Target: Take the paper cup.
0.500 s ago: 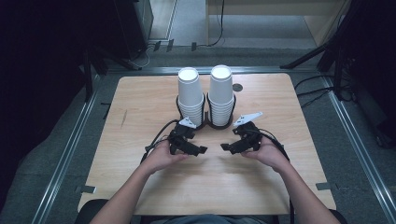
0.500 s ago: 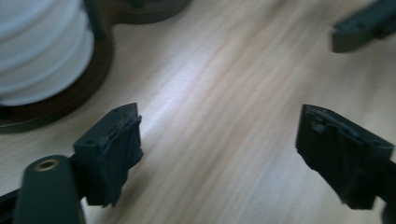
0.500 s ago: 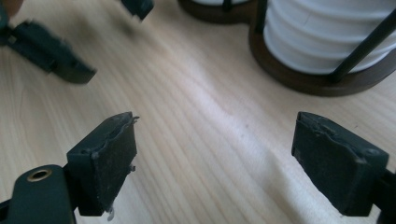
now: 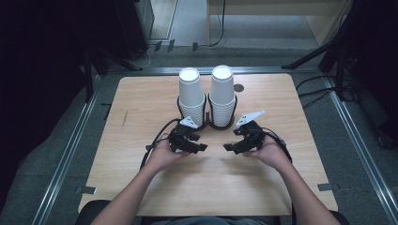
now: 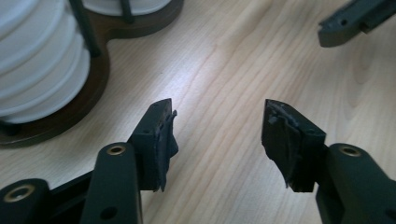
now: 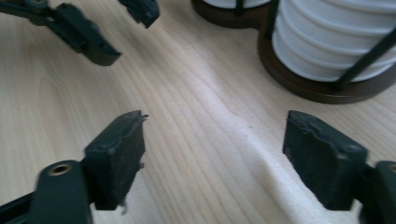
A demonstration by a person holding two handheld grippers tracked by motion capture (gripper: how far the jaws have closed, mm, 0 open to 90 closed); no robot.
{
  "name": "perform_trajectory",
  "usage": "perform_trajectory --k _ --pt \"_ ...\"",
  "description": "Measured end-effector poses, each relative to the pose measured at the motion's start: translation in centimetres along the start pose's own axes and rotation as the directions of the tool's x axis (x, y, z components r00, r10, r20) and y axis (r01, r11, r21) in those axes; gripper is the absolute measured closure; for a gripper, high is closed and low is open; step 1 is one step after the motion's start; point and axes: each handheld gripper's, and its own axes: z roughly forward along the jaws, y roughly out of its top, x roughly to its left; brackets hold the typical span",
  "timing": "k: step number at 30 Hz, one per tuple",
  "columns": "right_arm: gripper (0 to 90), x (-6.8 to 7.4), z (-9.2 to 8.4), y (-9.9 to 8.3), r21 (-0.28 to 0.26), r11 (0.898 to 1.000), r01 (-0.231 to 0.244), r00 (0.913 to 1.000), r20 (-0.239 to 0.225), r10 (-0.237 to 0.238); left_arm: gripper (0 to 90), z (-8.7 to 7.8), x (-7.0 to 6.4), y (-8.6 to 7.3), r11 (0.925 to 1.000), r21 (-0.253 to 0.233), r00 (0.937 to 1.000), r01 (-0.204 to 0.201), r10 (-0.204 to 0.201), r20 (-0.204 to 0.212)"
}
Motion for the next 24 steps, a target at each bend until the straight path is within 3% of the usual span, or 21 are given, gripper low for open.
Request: perform_trajectory --k 7,12,17,20,24 --pt "29.9 -0.27 -0.30 0.30 0.007 1.000 -0.023 0.9994 -0.026 0.023 46.9 -0.25 -0.02 0.12 0.9999 -0.004 1.0000 -0.009 0.009 0.001" --pt "40.7 -0.22 -0.77 0.29 0.011 0.999 -0.030 0.9984 -0.047 0.031 50.0 -0.57 0.07 0.17 0.9999 -0.014 0.9999 -0.008 0.008 0.007" --pt "43.8 -0.06 -0.86 0.38 0.016 1.000 -0.006 0.9988 -0.048 0.007 49.8 -0.63 0.11 0.11 1.0000 -0.008 0.9999 -0.003 0.003 0.017" --pt "46.9 -0.08 -0.78 0.31 0.030 0.999 -0.031 0.9983 -0.048 0.032 50.4 -0.74 0.15 0.15 0.9999 -0.016 0.9999 -0.004 0.004 0.016" --pt "47.6 -0.09 -0.65 0.10 0.047 0.999 -0.018 0.9988 -0.046 0.020 51.1 -0.97 0.14 0.28 0.9995 -0.033 0.9999 -0.001 0.001 0.010"
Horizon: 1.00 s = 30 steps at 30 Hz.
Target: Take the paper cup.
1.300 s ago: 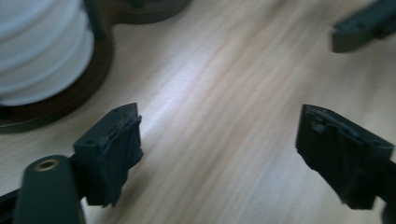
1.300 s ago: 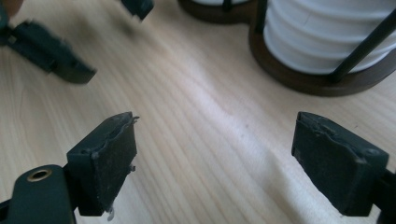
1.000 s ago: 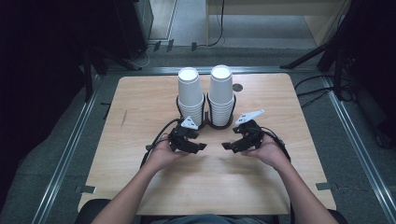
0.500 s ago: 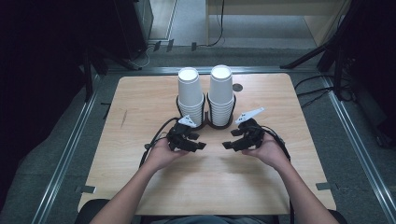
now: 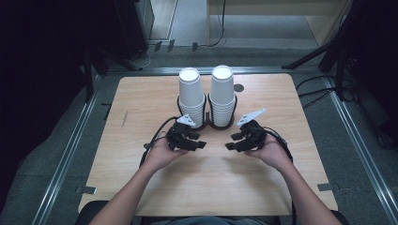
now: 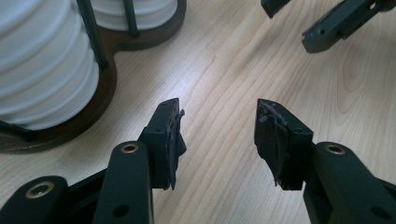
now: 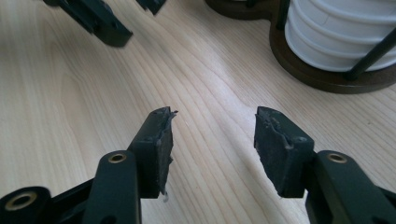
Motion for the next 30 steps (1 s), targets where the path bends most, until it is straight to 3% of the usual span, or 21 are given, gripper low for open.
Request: perform_trajectory --k 7,12,14,21,27,30 --pt "43.0 0.1 -0.4 0.3 -0.003 1.000 0.014 0.9999 0.003 -0.014 56.6 -0.4 0.2 0.2 0.9979 -0.005 0.9976 0.065 -0.065 0.025" --pt "42.0 -0.3 -1.1 0.8 -0.005 1.000 0.004 1.0000 0.004 -0.004 66.0 -0.8 0.0 1.4 0.9984 -0.012 0.9983 0.056 -0.056 -0.015" --pt "41.9 -0.4 -1.3 0.9 -0.005 1.000 0.002 1.0000 0.006 -0.002 67.8 -0.9 0.0 1.6 0.9975 -0.021 0.9977 0.067 -0.067 -0.010" --pt "37.9 -0.7 -2.5 2.4 -0.010 1.000 0.014 0.9998 0.016 -0.013 79.5 -1.4 -0.4 4.0 0.9989 -0.025 0.9984 0.039 -0.040 -0.041" --pt "37.3 -1.0 -3.0 3.3 -0.024 1.000 0.006 0.9998 0.019 -0.006 79.6 -1.3 -0.8 5.4 0.9985 -0.045 0.9981 0.031 -0.033 -0.052" --pt "36.3 -1.2 -3.5 4.1 -0.025 1.000 0.019 0.9993 0.032 -0.018 84.0 -1.2 -0.8 6.5 0.9982 -0.049 0.9964 0.034 -0.038 -0.076"
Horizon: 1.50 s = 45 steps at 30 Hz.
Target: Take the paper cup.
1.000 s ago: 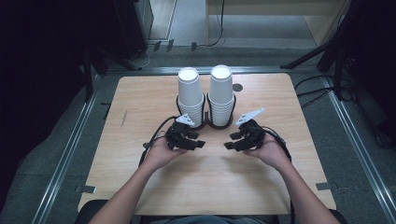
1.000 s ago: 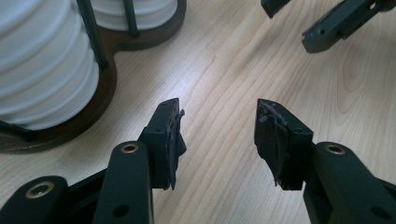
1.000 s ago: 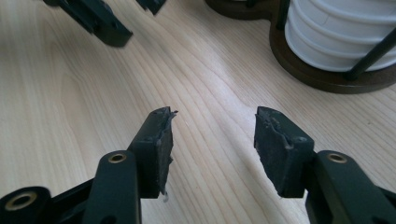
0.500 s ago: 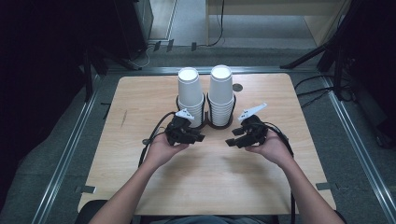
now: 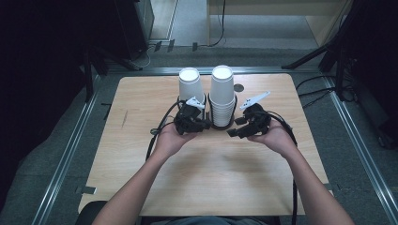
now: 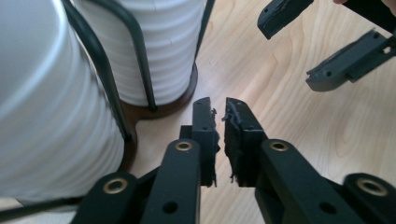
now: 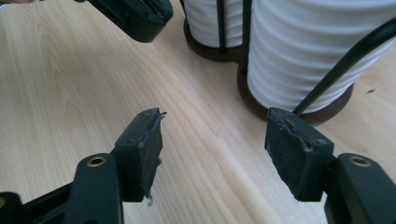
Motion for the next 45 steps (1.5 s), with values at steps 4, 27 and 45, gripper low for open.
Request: perform_trajectory --k 4,27,45 --pt "35.5 -0.4 -0.6 0.7 -0.013 1.000 -0.003 1.0000 0.005 0.003 86.0 0.3 0.1 0.9 0.9999 0.002 0.9999 0.012 -0.012 -0.008" --pt "27.0 -2.6 -2.6 5.7 -0.081 0.997 0.008 0.9975 0.071 -0.003 89.3 1.7 0.4 3.7 0.9967 -0.061 0.9960 0.054 -0.058 -0.068" --pt "16.1 -3.2 -3.3 11.6 -0.111 0.993 0.026 0.9915 0.130 -0.011 89.1 2.1 0.1 3.8 0.9961 -0.074 0.9952 0.048 -0.054 -0.082"
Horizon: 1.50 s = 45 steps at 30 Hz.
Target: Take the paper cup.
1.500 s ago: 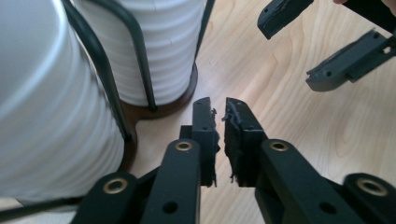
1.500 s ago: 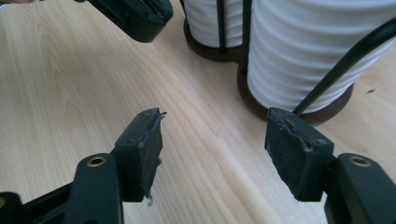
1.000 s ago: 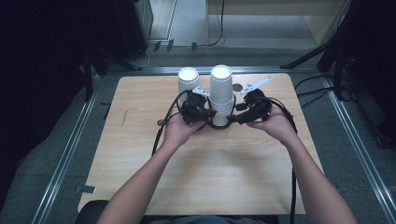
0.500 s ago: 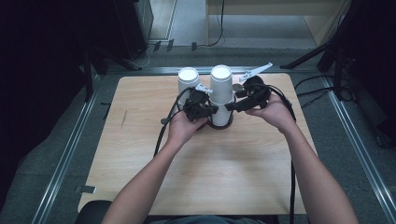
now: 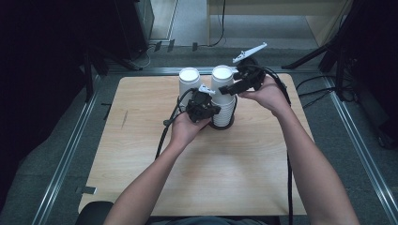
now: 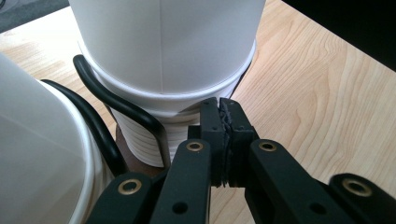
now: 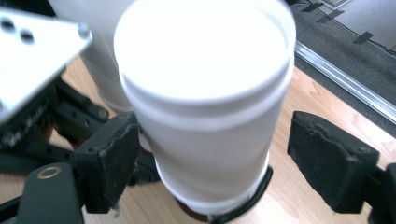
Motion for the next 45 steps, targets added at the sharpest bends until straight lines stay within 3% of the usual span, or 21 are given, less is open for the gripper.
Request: perform_trajectory --k 6,10,17,45 --pt "13.2 0.4 1.0 2.0 0.033 0.999 0.000 0.9996 0.027 -0.001 88.0 0.0 0.1 0.0 1.0000 0.003 1.0000 0.006 -0.006 0.003" --pt "18.9 0.5 1.6 2.2 0.046 0.999 -0.008 0.9997 0.023 0.007 88.2 0.0 0.0 0.0 1.0000 0.001 1.0000 0.001 -0.001 -0.006" --pt "22.9 1.8 1.4 2.9 0.083 0.994 0.073 0.9935 0.082 -0.079 88.4 0.0 0.0 -0.2 1.0000 0.005 1.0000 -0.008 0.008 -0.003" --pt "24.3 2.1 1.2 4.0 0.140 0.988 0.071 0.9925 0.090 -0.084 87.6 -0.1 -0.1 -0.3 0.9997 0.002 0.9997 -0.023 0.023 -0.011"
